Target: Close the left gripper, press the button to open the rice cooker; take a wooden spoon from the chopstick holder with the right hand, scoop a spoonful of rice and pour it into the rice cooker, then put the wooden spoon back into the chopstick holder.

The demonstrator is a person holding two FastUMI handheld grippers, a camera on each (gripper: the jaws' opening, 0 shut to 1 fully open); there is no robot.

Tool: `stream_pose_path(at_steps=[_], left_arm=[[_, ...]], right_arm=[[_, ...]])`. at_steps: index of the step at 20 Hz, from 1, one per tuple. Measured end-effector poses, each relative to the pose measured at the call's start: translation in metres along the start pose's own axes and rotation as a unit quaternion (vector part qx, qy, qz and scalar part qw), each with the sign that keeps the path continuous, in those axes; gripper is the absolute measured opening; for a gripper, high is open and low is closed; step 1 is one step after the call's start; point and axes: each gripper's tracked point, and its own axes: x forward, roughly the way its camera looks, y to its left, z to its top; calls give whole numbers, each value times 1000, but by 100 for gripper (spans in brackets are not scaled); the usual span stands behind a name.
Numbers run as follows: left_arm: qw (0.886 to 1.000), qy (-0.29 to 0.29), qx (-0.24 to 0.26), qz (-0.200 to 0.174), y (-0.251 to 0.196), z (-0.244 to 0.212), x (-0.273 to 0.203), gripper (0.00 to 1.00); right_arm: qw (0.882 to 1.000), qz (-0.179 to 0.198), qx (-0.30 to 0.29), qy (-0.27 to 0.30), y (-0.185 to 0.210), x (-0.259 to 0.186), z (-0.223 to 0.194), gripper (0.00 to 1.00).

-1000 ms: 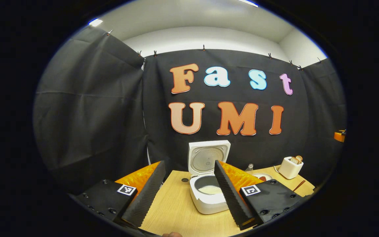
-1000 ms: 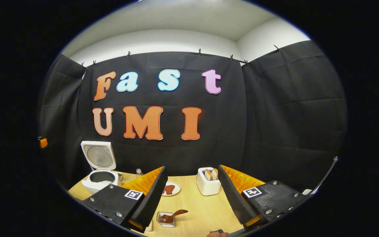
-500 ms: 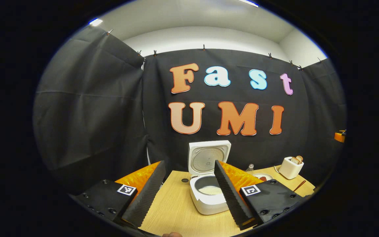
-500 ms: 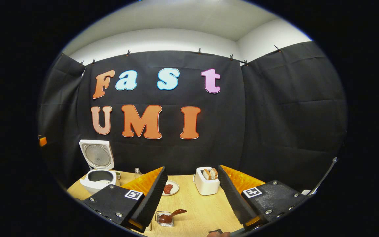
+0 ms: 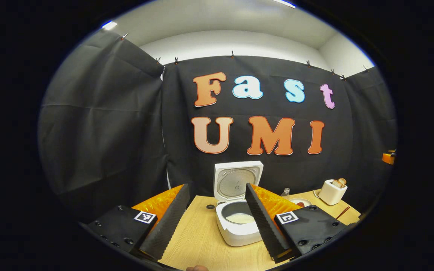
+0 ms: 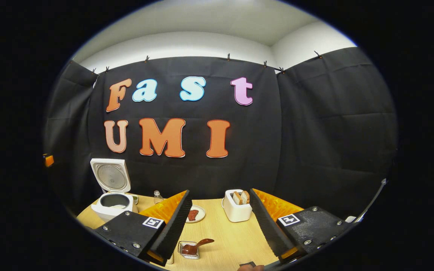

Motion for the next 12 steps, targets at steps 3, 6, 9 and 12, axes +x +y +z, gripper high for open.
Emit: stream_pose_path(at_steps=[3, 6, 9, 12], left_arm=[[1000, 0, -4, -3, -2, 0, 2, 100], [1000, 2, -4, -3, -2, -3, 5, 100], [1000, -1, -7, -2, -2, -2, 11, 100], [1000, 7, -14, -10, -12, -5, 18, 100]], right_arm=[[1000, -3, 3, 5, -2, 2, -3, 95], [1000, -7, 2, 8, -3, 5, -6, 95], [1000, -8, 2, 10, -3, 5, -6, 95], [1000, -8, 3, 10, -4, 4, -6, 95]])
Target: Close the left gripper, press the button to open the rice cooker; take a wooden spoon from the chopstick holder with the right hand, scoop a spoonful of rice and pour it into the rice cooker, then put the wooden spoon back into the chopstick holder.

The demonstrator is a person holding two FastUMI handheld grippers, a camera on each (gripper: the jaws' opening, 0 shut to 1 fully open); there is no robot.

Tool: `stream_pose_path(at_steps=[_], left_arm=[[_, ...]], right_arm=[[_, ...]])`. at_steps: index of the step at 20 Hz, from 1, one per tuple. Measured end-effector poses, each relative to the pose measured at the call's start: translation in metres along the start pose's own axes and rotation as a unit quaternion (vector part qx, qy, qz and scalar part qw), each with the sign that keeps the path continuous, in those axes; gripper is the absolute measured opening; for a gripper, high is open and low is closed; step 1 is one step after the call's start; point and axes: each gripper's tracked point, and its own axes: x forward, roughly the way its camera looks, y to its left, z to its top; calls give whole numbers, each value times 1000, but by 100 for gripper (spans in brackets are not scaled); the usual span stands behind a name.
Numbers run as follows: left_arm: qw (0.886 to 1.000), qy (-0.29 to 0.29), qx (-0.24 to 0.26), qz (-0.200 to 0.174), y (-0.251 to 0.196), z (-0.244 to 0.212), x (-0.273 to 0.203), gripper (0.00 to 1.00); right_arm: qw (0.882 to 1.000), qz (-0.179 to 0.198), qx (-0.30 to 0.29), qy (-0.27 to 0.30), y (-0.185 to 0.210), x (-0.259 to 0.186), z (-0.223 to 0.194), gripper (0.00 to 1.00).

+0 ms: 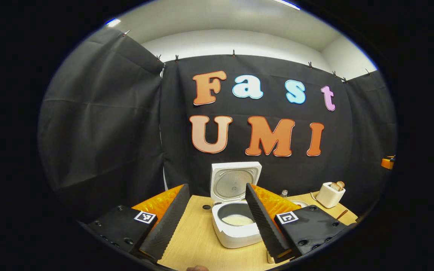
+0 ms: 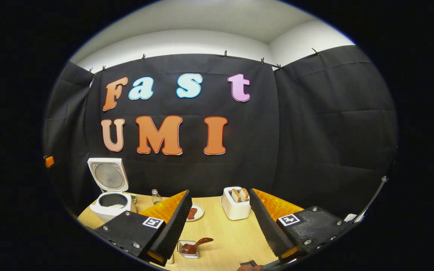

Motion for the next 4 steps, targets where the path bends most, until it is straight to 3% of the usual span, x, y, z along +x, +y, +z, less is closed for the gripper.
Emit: stream_pose_path(at_steps=[4], left_arm=[[1000, -5, 2, -15, -17, 4, 4, 100]], right_arm=[[1000, -3, -12, -2, -5, -5, 0, 95]])
